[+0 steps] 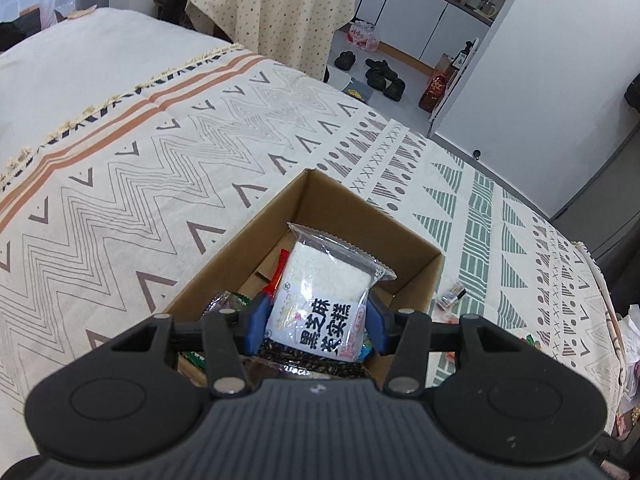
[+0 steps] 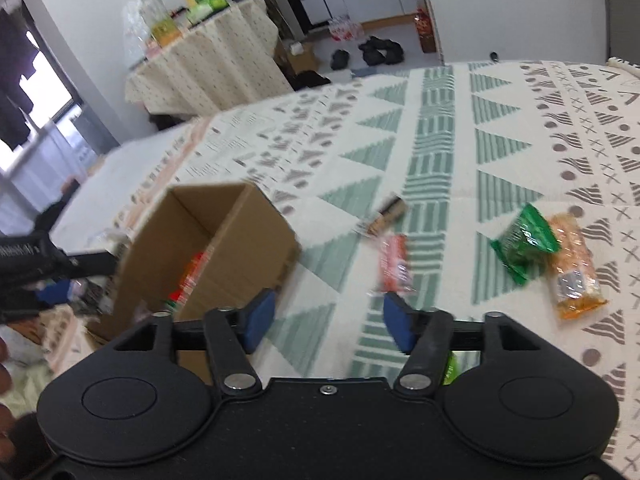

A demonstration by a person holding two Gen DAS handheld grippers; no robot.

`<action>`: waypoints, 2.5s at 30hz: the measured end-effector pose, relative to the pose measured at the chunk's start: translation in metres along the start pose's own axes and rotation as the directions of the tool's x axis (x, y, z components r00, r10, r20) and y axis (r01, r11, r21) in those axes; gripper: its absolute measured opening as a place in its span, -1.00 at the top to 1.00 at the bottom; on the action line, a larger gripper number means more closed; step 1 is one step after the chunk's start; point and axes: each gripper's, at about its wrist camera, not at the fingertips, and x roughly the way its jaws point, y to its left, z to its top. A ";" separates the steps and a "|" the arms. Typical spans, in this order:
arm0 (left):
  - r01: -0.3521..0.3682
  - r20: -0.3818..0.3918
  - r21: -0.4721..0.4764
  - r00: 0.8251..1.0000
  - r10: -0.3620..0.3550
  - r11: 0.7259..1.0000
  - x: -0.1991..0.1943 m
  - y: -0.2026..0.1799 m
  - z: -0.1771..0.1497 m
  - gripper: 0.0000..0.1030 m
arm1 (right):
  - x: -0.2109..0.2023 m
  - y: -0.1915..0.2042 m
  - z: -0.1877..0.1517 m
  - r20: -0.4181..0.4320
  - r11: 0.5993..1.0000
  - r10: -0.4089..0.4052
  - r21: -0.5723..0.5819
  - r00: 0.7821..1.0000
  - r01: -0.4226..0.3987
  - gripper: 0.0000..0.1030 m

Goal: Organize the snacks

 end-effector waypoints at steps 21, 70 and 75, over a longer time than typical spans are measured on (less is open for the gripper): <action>0.008 -0.060 -0.020 0.998 -0.009 1.000 0.038 0.005 0.010 -0.05 | 0.031 -0.032 -0.028 -0.212 0.986 -0.164 -0.073 0.963 0.151 0.23; 0.016 0.029 -0.036 0.999 -0.015 0.999 -0.070 0.043 0.030 -1.00 | -0.086 0.096 0.074 0.200 0.994 -0.061 -0.080 0.978 0.078 -0.81; 0.061 0.046 -0.007 0.997 -0.061 0.998 -0.081 0.024 0.021 -1.00 | -0.105 0.082 0.063 0.205 0.990 -0.087 -0.092 0.975 0.107 -0.91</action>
